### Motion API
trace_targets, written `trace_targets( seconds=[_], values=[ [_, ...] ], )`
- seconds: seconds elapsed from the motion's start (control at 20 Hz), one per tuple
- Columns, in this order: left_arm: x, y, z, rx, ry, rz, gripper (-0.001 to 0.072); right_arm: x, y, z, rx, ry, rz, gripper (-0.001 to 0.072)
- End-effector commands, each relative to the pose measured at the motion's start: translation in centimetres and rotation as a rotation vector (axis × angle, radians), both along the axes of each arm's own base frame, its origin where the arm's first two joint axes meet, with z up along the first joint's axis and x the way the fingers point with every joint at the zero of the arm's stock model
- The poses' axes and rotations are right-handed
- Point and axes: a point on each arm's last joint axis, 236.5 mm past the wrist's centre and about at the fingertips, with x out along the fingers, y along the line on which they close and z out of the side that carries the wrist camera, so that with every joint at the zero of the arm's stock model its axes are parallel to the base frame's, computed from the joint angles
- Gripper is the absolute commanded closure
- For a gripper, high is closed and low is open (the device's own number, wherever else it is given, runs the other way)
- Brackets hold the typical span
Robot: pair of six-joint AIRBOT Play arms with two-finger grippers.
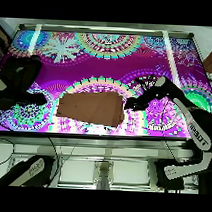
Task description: Fold the clothes and pants, and hang the long-sleeved shirts on hangers.
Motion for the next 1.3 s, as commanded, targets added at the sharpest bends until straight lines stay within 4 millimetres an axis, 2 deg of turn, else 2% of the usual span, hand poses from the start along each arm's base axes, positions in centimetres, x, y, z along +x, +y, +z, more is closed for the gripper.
trace_targets(
  seconds=[0.0,0.15,0.3,0.35,0.45,0.5,0.6,0.7,0.8,0.9,1.0,1.1,1.15,1.25],
  values=[
    [-0.8,-0.2,0.1,-0.014,0.023,0.000,0.0021,-1.2,2.7,-2.3,0.031,0.053,-0.007,0.0030],
    [-0.8,-0.1,0.0,-0.014,0.023,0.000,0.0021,-1.9,5.6,-4.0,0.062,0.089,-0.006,0.0033],
    [-0.8,-0.2,0.1,-0.013,0.023,-0.001,0.0021,-3.0,7.9,-4.7,0.090,0.125,0.003,0.0052],
    [-0.8,-0.1,0.1,-0.013,0.022,0.000,0.0021,-3.1,8.4,-4.7,0.094,0.120,0.006,0.0165],
    [-0.8,-0.2,0.1,-0.013,0.022,-0.001,0.0021,-3.3,9.5,-4.4,0.106,0.110,0.024,0.0494],
    [-0.8,-0.2,0.1,-0.013,0.022,-0.001,0.0021,-3.2,10.0,-4.1,0.112,0.101,0.034,0.0591],
    [-0.8,-0.1,0.0,-0.013,0.023,0.000,0.0021,-1.9,10.3,-3.1,0.125,0.065,0.036,0.0705],
    [-0.9,0.1,0.0,-0.004,0.026,-0.001,0.0021,0.8,8.3,-1.5,0.111,0.029,0.023,0.0706],
    [-0.9,0.1,0.0,-0.003,0.027,-0.001,0.0021,3.6,2.7,0.2,0.030,0.016,-0.011,0.0706],
    [-0.9,0.1,0.0,-0.003,0.027,-0.001,0.0021,5.9,-5.6,2.2,-0.076,0.007,-0.083,0.0706],
    [-0.9,0.1,0.0,-0.003,0.027,-0.001,0.0021,6.8,-15.9,4.1,-0.196,-0.004,-0.223,0.0706],
    [-0.8,0.0,0.0,-0.006,0.026,0.000,0.0021,5.4,-26.0,5.2,-0.324,0.003,-0.384,0.0705],
    [-0.8,-0.1,0.0,-0.011,0.025,0.000,0.0021,3.5,-31.6,5.4,-0.414,0.019,-0.474,0.0705],
    [-0.8,-0.1,0.0,-0.011,0.026,0.003,0.0021,-0.5,-40.3,5.5,-0.523,0.050,-0.653,0.0704]
  ],
)
